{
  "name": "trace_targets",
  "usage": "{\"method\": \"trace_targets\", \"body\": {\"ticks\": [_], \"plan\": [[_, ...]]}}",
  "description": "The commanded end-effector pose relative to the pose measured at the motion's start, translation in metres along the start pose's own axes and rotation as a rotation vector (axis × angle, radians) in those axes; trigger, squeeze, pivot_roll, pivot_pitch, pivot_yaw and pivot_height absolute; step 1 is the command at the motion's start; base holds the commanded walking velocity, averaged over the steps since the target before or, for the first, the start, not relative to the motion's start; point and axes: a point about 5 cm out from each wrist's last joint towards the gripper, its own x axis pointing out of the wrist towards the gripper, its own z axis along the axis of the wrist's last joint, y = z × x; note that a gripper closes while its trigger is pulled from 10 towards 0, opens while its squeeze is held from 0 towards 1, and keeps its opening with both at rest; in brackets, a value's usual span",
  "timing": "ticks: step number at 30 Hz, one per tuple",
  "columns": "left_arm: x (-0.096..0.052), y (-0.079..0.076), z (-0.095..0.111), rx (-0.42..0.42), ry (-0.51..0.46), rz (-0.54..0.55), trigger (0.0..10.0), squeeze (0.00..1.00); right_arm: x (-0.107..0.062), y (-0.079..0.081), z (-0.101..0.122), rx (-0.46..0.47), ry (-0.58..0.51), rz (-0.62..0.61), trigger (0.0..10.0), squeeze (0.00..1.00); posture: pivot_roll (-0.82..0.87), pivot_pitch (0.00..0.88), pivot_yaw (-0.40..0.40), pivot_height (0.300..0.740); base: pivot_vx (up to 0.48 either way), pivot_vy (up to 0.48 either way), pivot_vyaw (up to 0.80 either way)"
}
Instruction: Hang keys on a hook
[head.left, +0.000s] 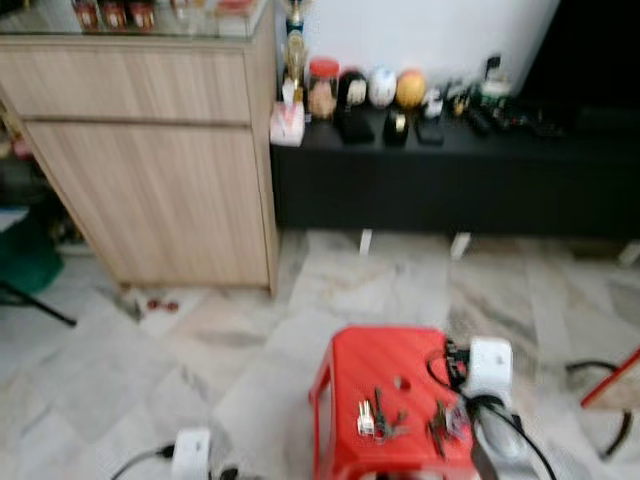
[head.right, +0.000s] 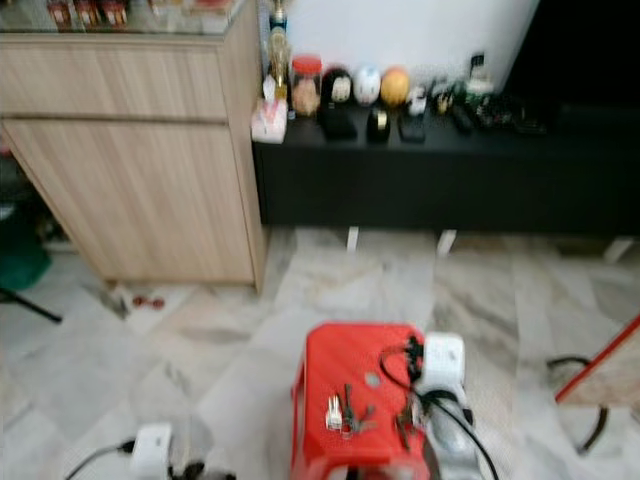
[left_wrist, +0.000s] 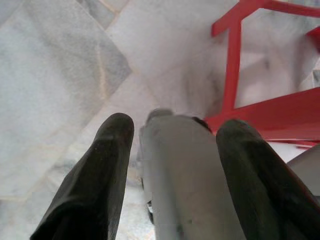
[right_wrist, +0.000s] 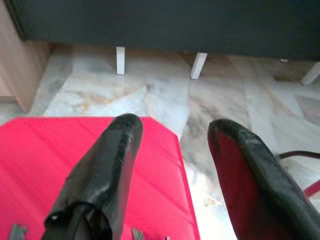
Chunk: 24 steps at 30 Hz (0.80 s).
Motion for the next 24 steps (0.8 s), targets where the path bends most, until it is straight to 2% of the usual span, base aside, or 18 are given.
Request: {"method": "trace_targets", "body": {"ticks": [1,3,7,10,16,18,24], "plan": [[-0.002,0.000,-0.011,0.004,0.045,0.000,10.0,0.00,-0.002,-0.006,-0.009,0.073,0.064,-0.046,10.0,0.00,-0.01,0.000,-0.074,0.647,0.000,0.000,0.00],[-0.002,-0.001,-0.012,0.006,0.046,-0.002,10.0,0.00,-0.003,-0.009,-0.014,0.108,0.104,-0.061,10.0,0.00,-0.01,0.000,-0.073,0.647,0.000,0.000,0.00],[-0.003,0.000,-0.013,0.011,0.049,-0.004,10.0,0.00,-0.004,-0.004,-0.031,0.025,0.280,0.021,10.0,0.00,-0.02,0.000,-0.069,0.647,0.000,0.000,0.00],[-0.003,-0.001,-0.013,0.012,0.047,-0.006,10.0,0.00,-0.008,0.006,-0.041,-0.012,0.371,0.112,10.0,0.00,-0.01,0.000,-0.070,0.647,0.000,0.000,0.00],[-0.003,0.000,-0.014,0.007,0.047,-0.001,10.0,0.00,-0.007,0.016,-0.041,0.024,0.407,0.176,10.0,0.00,-0.01,0.000,-0.069,0.647,0.000,0.000,0.00],[-0.004,0.001,-0.016,0.009,0.052,0.002,10.0,0.00,-0.006,0.020,-0.039,0.069,0.404,0.203,10.0,0.00,0.00,0.000,-0.071,0.647,0.000,0.000,0.00],[-0.005,0.003,-0.020,0.004,0.057,0.007,10.0,0.00,0.000,0.020,-0.029,0.033,0.326,0.176,10.0,0.00,0.01,0.018,-0.074,0.643,0.000,0.000,0.00]]}}
